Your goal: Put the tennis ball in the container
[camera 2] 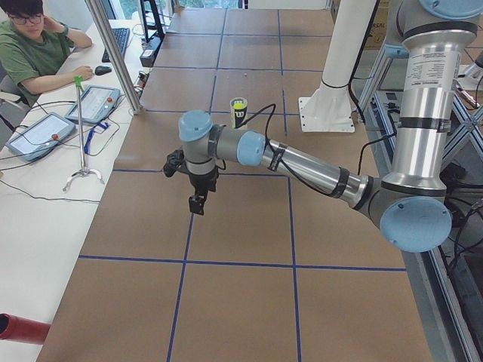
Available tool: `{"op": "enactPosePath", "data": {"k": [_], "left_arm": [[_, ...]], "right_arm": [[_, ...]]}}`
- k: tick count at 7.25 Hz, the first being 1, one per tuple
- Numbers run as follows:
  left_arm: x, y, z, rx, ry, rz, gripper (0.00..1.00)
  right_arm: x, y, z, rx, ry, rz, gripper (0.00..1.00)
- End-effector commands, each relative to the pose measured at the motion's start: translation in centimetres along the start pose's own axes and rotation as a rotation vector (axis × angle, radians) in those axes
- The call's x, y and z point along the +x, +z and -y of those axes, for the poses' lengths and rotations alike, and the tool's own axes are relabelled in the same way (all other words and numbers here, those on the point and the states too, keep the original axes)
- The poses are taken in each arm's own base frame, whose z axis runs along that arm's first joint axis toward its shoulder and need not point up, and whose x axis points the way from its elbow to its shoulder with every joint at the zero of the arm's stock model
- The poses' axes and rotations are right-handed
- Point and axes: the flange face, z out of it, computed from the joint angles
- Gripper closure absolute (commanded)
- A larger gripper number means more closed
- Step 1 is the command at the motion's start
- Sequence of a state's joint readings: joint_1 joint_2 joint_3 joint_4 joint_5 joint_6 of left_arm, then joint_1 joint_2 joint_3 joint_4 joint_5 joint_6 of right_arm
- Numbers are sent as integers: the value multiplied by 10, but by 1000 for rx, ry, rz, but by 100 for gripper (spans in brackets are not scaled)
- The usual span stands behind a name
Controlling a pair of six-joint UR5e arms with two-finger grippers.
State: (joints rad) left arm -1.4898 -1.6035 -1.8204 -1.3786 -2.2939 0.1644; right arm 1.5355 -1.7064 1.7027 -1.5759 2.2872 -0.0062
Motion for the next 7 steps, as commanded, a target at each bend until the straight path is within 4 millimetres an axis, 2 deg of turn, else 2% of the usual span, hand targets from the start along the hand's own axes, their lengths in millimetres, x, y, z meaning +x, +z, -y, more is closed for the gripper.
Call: {"op": "enactPosePath", "data": {"k": [1, 2, 3, 4, 6, 7], "left_arm": [[-63, 38, -55, -80, -72, -21, 0], [-69, 36, -62, -79, -86, -21, 0], [-80, 42, -86, -88, -124, -35, 0], [-85, 37, -93, -72, -137, -34, 0], [-88, 41, -99, -87, -164, -36, 0], [-86, 32, -94, -68, -156, -31, 0]], "right_arm": [[0, 0, 0, 0, 0, 0, 0], [0, 0, 0, 1, -1, 0, 0], [0, 0, 0, 0, 0, 0, 0], [0, 0, 0, 1, -1, 0, 0], [-1, -1, 0, 2, -2, 0, 0], [0, 0, 0, 0, 0, 0, 0]]}}
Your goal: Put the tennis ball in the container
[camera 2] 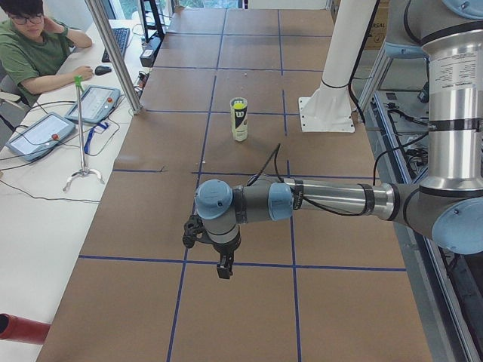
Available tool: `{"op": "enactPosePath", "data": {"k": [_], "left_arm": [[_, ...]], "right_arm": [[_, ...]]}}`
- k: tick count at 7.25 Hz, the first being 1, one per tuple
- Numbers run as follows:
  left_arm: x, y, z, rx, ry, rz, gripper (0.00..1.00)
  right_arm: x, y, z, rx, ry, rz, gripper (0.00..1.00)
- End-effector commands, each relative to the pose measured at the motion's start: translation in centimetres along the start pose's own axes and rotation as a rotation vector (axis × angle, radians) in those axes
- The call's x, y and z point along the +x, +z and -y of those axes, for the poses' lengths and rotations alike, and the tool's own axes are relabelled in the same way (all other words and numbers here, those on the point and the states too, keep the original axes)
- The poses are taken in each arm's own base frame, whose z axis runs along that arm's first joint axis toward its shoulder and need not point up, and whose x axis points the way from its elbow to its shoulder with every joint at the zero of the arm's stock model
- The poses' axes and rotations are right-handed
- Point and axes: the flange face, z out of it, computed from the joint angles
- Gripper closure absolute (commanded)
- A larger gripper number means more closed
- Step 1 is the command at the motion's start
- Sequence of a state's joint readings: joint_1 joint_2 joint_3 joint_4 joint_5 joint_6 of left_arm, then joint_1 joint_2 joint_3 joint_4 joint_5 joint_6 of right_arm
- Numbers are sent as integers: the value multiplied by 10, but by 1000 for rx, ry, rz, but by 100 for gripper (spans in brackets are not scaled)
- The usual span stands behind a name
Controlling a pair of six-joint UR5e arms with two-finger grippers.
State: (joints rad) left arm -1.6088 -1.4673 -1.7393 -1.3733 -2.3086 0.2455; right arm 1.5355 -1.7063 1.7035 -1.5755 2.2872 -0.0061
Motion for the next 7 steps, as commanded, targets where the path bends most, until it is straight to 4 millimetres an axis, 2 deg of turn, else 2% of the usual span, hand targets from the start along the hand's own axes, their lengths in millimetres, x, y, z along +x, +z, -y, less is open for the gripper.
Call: {"op": "enactPosePath", "data": {"k": [1, 7], "left_arm": [[7, -14, 6, 28, 12, 6, 0], [15, -24, 16, 50, 47, 11, 0]], "right_arm": [[0, 0, 0, 0, 0, 0, 0], [0, 0, -1, -1, 1, 0, 0]]}}
